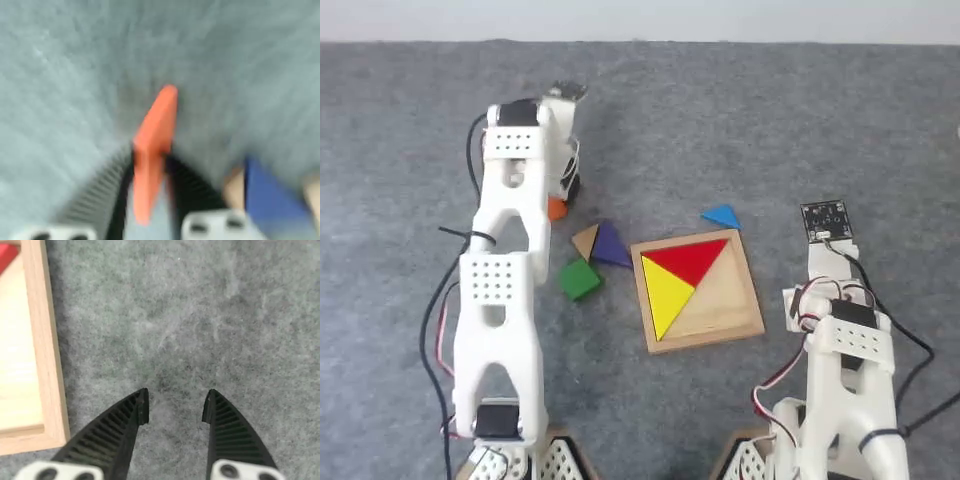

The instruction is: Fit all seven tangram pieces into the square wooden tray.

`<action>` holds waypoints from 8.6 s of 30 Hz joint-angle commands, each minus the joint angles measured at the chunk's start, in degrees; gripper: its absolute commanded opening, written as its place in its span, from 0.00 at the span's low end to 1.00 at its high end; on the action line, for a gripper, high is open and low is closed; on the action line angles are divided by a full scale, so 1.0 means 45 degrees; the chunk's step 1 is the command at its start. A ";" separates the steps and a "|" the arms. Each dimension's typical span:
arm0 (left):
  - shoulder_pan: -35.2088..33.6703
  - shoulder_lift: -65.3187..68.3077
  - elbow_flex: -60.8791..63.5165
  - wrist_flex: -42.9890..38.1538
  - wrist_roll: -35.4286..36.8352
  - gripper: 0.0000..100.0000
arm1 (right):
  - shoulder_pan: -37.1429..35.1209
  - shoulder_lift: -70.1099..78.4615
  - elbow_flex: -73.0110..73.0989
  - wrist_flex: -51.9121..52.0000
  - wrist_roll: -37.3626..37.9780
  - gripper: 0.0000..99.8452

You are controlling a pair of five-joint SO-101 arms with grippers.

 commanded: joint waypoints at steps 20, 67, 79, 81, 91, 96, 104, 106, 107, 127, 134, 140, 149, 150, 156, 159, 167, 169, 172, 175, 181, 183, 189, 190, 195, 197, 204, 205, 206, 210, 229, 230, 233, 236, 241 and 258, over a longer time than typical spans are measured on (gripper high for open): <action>-0.0527 -0.2344 0.2139 -0.1114 0.0449 0.21 | 0.0088 -0.0361 -0.0098 -0.0147 0.0020 0.18; -0.0117 -0.4923 0.7062 0.0410 -0.1094 0.03 | 0.0068 -0.0303 -0.0098 -0.0147 0.0020 0.18; -0.0586 -0.6525 0.7941 -0.2344 0.1797 0.24 | 0.0127 -0.0322 -0.0098 -0.0147 0.0020 0.18; -0.0469 -0.6056 0.7707 -0.3067 0.2383 0.24 | 0.0127 -0.0322 -0.0098 -0.0147 0.0020 0.18; -0.0410 -0.0996 0.2823 -0.1954 0.3048 0.24 | 0.0107 -0.0322 -0.0098 -0.0147 0.0020 0.18; -0.0449 0.1348 -0.1241 0.0039 0.3009 0.23 | 0.0127 -0.0342 -0.0098 -0.0147 0.0020 0.18; -0.0332 0.1778 -0.1709 0.0430 0.2403 0.09 | 0.0107 -0.0361 -0.0098 -0.0147 0.0020 0.19; -0.0274 0.1543 -0.1182 0.0430 0.2129 0.08 | 0.0127 -0.0361 -0.0098 -0.0147 0.0020 0.19; -0.0274 0.1446 -0.0889 0.0430 0.2012 0.07 | 0.0107 -0.0361 -0.0098 -0.0147 0.0020 0.19; -0.0195 -0.6603 0.7551 0.0410 -0.0274 0.03 | 0.0068 -0.0283 -0.0098 -0.0186 0.0020 0.19; 0.0000 -0.9534 0.8742 0.0352 -0.0313 0.03 | 0.0068 -0.0283 -0.0098 -0.0166 0.0020 0.19; -0.0547 -0.8068 0.8762 -0.0606 0.0625 0.21 | 0.0068 -0.0283 -0.0098 -0.0147 0.0020 0.19; -0.1778 -1.1057 1.0481 -0.3673 0.1387 0.13 | 0.0068 -0.0361 -0.0098 -0.0166 0.0020 0.19; -0.1582 -1.1937 1.1380 -0.3888 0.1387 0.13 | 0.0068 -0.0361 -0.0098 -0.0205 0.0020 0.19; 0.0215 -1.6664 1.7358 -0.6486 -0.0332 0.13 | 0.0068 -0.0342 -0.0098 -0.0205 0.0039 0.19; 0.1192 -1.7621 1.8471 -0.6662 -0.2325 0.12 | 0.0049 -0.0322 -0.0098 -0.0225 0.0039 0.19; -0.0449 -1.2816 1.6440 -0.7365 0.1895 0.15 | 0.0049 -0.0322 -0.0098 -0.0205 0.0039 0.19; -0.0547 -1.0842 1.5150 -0.6681 0.1641 0.16 | 0.0049 -0.0322 -0.0098 -0.0205 0.0039 0.19; -0.0645 -0.8518 1.3333 -0.5841 0.1504 0.17 | 0.0068 -0.0342 -0.0098 -0.0205 0.0039 0.19; -0.0625 -0.7443 1.2396 -0.5314 0.1289 0.17 | 0.0088 -0.0361 -0.0098 -0.0205 0.0039 0.19; -0.0860 -0.7306 1.2259 -0.5411 0.1465 0.17 | 0.0068 -0.0361 -0.0098 -0.0205 0.0039 0.19; -0.0957 -0.7209 1.2259 -0.5548 0.1387 0.17 | 0.0068 -0.0361 -0.0098 -0.0205 0.0039 0.19; -0.0860 -0.6349 1.2278 -0.5568 0.0879 0.19 | 0.0068 -0.0342 -0.0098 -0.0205 0.0039 0.19; -0.0840 -0.6232 1.2259 -0.5587 0.0860 0.19 | 0.0068 -0.0342 -0.0098 -0.0205 0.0039 0.19; -0.0508 -0.6095 1.2259 -0.5040 0.0137 0.10 | 0.0068 -0.0322 -0.0098 -0.0205 0.0039 0.19; -0.0215 -0.6056 1.2259 -0.4786 -0.0215 0.04 | 0.0068 -0.0322 -0.0098 -0.0205 0.0039 0.19; 0.0332 -0.6916 1.1888 -0.4024 -0.0137 0.01 | 0.0068 -0.0322 -0.0098 -0.0186 0.0039 0.19; 0.0332 -0.7150 1.1810 -0.3849 -0.0078 0.01 | 0.0068 -0.0322 -0.0098 -0.0186 0.0039 0.19; 0.0352 -0.7404 1.1790 -0.3692 -0.0078 0.01 | 0.0068 -0.0322 -0.0098 -0.0186 0.0039 0.19; 0.0371 -0.8576 1.1770 -0.3263 -0.0039 0.01 | 0.0068 -0.0322 -0.0098 -0.0186 0.0039 0.19; -0.0547 -0.7248 1.1770 -0.4689 -0.1094 0.19 | 0.0068 -0.0303 -0.0098 -0.0147 0.0039 0.19; -0.0508 -0.6935 1.1751 -0.4904 -0.1133 0.19 | 0.0068 -0.0303 -0.0098 -0.0147 0.0039 0.19; -0.0488 -0.6095 1.1302 -0.5021 -0.1172 0.19 | 0.0068 -0.0303 -0.0098 -0.0147 0.0039 0.19; -0.0488 -0.5314 1.0794 -0.4552 -0.1172 0.16 | 0.0068 -0.0303 -0.0098 -0.0166 0.0039 0.19; -0.0508 -0.4357 0.9563 -0.3614 -0.1172 0.08 | 0.0107 -0.0342 -0.0098 -0.0147 0.0039 0.19; -0.0469 -0.6252 0.6046 0.0000 -0.1153 0.01 | 0.0107 -0.0361 -0.0098 -0.0147 0.0039 0.19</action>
